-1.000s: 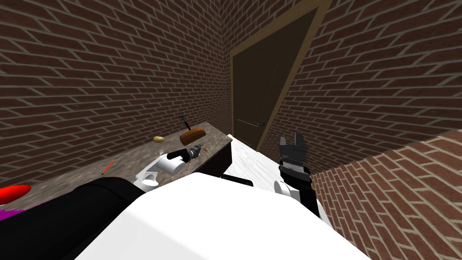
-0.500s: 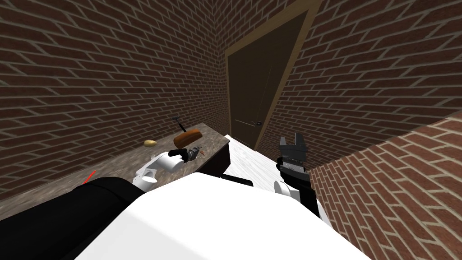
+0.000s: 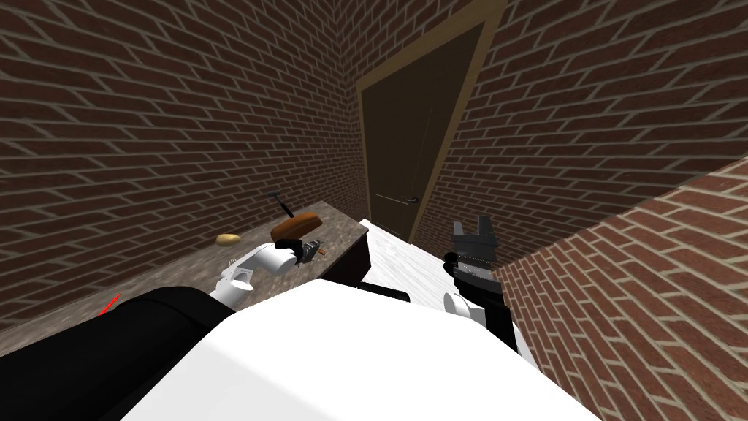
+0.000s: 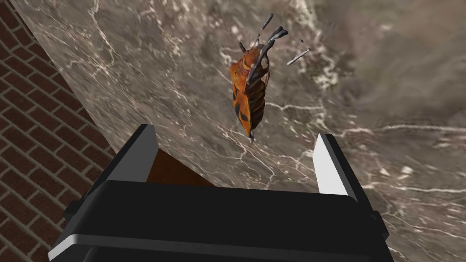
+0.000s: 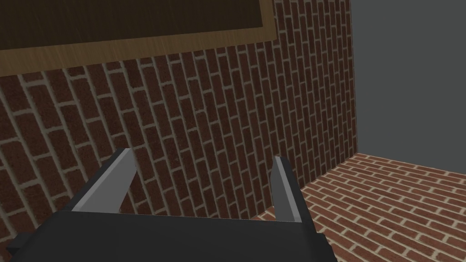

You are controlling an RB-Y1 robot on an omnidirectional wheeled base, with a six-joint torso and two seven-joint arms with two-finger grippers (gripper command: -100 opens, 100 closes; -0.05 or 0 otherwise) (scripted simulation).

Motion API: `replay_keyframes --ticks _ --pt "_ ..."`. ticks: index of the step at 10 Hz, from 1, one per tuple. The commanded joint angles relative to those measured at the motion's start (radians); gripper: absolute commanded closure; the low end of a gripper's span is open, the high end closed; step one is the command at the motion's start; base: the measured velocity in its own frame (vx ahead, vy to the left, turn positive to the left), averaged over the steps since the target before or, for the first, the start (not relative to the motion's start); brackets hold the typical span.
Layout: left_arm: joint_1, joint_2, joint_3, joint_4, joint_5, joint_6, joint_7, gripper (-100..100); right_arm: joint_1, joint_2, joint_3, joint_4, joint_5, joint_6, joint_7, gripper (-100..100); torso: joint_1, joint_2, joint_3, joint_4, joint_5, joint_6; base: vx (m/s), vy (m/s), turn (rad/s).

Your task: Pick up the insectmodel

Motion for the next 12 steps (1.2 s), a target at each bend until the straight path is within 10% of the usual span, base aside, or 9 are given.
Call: replay_keyframes --ticks 1,6,7,8,12 --pt "-0.003 0.02 0.006 0.014 0.019 0.036 -0.009 -100 0.0 0.0 0.0 0.0 0.0 0.0 0.0 0 0.0 0.0 0.0 0.0 0.0 0.0 0.025 0.003 -0.068" --pt "-0.009 0.052 0.011 0.036 0.047 0.102 -0.02 -100 0.0 0.0 0.0 0.0 0.0 0.0 0.0 0 0.0 0.001 0.001 0.0 0.0 0.0 0.025 0.002 -0.071" --pt "-0.009 0.053 0.011 0.037 0.048 0.106 -0.021 0 0.0 0.0 0.0 0.0 0.0 0.0 0.0 0 0.0 0.002 0.001 0.0 0.0 0.0 0.0 0.0 0.0" --pt "-0.017 0.04 -0.001 0.072 0.036 0.082 -0.03 -100 0.0 0.0 0.0 0.0 0.0 0.0 0.0 0 0.0 0.002 0.001 0.001 0.0 0.0 0.002 0.003 -0.072" --pt "-0.031 0.026 -0.017 0.113 0.022 0.06 -0.039 -100 0.0 0.0 0.0 0.0 0.0 0.0 0.0 0 0.002 0.002 0.001 0.0 0.002 0.001 0.001 0.005 -0.033"
